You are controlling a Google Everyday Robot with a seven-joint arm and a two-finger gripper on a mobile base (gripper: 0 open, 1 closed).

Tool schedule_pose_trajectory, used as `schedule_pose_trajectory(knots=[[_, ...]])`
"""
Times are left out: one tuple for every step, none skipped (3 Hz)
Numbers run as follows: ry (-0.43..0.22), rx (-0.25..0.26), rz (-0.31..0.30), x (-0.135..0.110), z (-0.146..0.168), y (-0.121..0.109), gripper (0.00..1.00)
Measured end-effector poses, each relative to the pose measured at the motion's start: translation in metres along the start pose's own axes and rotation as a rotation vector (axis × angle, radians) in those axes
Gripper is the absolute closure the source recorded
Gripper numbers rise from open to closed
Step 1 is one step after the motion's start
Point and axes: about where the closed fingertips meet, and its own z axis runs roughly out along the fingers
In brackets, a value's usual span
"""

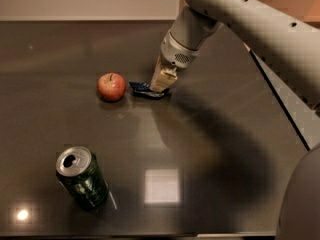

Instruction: Move rxbar blueberry near apple

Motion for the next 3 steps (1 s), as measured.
schedule_pose_trajectory(knots=[[0.000,-0.002,-0.001,-0.0004,0.0020,-0.0002,0.12],[0.000,-0.004,-0.002,-0.0010,0.0038,-0.0002,0.00],[0.000,-0.004,-0.002,-0.0010,0.0039,-0.0002,0.00]])
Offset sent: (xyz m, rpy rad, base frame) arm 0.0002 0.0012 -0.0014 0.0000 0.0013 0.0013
